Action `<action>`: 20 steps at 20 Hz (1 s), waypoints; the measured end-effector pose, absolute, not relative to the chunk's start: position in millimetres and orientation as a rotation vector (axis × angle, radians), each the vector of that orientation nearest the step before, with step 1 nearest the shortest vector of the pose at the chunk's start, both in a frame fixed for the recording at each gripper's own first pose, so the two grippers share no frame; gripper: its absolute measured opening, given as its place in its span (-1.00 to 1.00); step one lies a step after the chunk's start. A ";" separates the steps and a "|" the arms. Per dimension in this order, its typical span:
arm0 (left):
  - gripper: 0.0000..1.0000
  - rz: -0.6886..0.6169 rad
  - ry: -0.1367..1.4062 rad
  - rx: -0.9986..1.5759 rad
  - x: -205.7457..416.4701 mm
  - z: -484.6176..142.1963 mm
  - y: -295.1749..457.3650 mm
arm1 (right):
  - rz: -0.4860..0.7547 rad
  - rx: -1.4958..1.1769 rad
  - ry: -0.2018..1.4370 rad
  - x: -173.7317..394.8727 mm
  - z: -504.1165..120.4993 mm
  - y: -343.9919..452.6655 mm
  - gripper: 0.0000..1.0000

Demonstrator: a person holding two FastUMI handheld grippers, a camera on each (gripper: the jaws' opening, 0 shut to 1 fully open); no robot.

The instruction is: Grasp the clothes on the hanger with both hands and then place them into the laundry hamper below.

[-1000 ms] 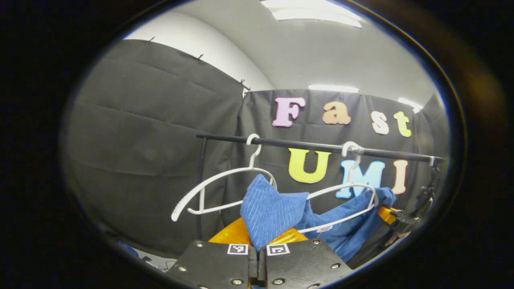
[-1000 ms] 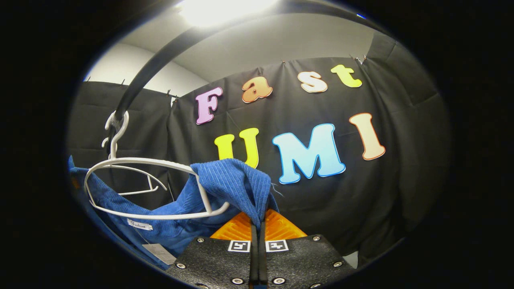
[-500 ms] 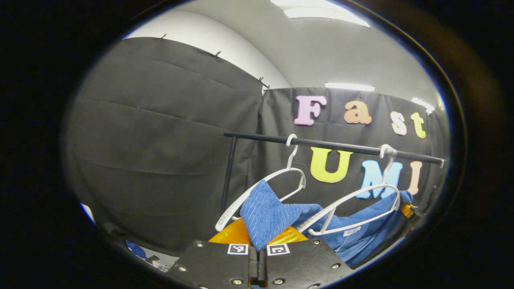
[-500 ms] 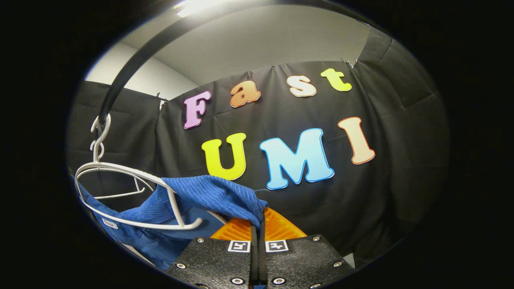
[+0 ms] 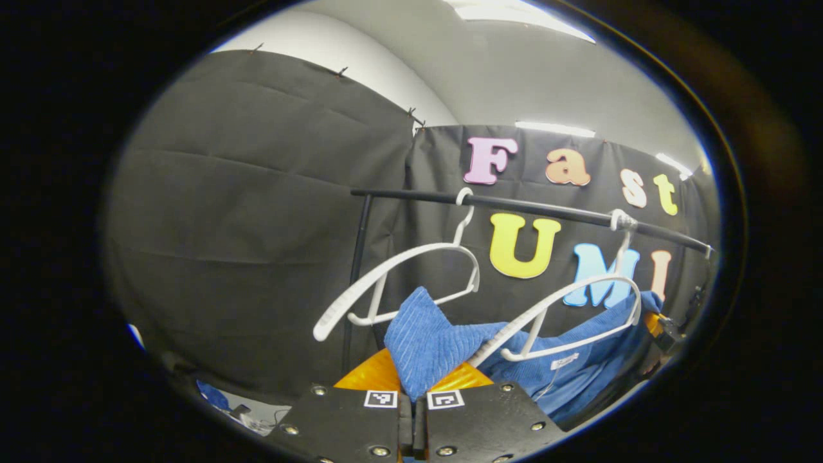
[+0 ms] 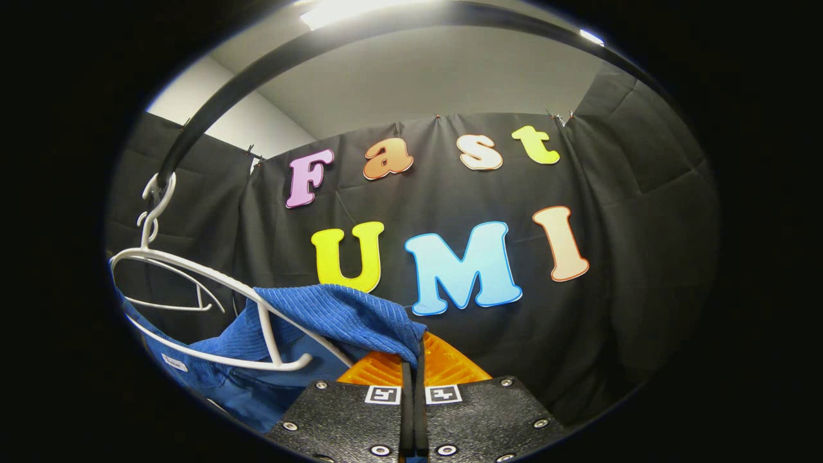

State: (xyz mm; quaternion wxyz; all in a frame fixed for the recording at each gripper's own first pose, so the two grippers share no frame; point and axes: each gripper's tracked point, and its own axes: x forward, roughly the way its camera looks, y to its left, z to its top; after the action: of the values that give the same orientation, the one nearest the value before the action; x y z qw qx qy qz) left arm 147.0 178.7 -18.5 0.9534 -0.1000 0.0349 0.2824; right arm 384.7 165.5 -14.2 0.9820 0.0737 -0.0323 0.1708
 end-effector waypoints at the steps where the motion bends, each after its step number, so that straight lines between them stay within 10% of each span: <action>1: -0.96 0.566 0.081 -0.208 149.9 -22.9 174.8 | 0.333 0.137 -0.072 386.5 -13.3 163.6 -1.00; 20: -0.94 0.503 0.249 -0.250 148.0 -121.1 129.4 | 0.299 0.017 0.028 380.0 -80.5 139.4 -1.00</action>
State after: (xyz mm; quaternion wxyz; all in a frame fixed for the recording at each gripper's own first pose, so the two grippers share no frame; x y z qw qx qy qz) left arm 148.0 129.4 -121.1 0.9532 -0.1231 0.1226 0.2474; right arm 380.0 139.4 -80.5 0.9887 0.0083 0.0139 0.1490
